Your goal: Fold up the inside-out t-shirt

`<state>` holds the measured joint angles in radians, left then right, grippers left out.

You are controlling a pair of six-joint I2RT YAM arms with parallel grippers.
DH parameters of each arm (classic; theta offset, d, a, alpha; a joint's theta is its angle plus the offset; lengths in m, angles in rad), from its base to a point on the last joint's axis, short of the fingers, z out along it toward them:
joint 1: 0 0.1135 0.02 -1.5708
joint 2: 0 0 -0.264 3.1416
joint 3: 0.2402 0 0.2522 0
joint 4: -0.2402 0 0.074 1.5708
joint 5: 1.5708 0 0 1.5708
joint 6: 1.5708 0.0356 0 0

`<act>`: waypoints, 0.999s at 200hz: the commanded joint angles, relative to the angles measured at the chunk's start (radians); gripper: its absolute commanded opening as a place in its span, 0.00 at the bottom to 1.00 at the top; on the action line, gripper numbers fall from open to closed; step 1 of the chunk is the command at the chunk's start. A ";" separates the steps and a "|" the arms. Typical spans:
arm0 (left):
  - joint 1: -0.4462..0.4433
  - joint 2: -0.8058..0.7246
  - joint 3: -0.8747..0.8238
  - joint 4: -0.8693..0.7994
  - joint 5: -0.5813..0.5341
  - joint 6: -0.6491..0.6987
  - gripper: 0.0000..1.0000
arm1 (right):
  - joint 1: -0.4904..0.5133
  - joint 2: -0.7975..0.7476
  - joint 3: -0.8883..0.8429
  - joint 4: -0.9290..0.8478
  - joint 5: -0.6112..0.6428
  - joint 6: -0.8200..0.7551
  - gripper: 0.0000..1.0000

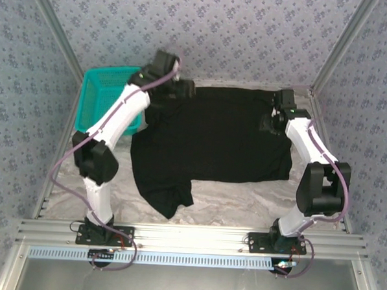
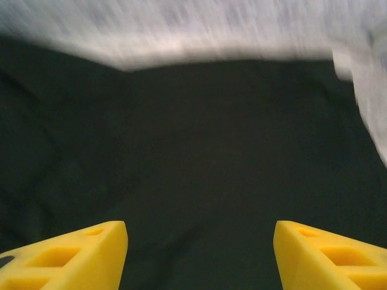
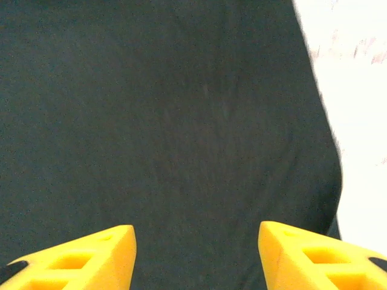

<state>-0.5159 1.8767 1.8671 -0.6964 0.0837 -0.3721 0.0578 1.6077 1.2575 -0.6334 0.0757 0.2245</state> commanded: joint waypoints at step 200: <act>0.175 -0.354 -1.118 0.262 0.060 -0.123 0.67 | -0.161 0.000 -0.260 -0.070 0.043 0.140 0.61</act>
<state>-0.3641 1.5177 0.7639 -0.3817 0.1768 -0.4992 -0.1055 1.6905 0.9905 -0.6693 0.0628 0.3447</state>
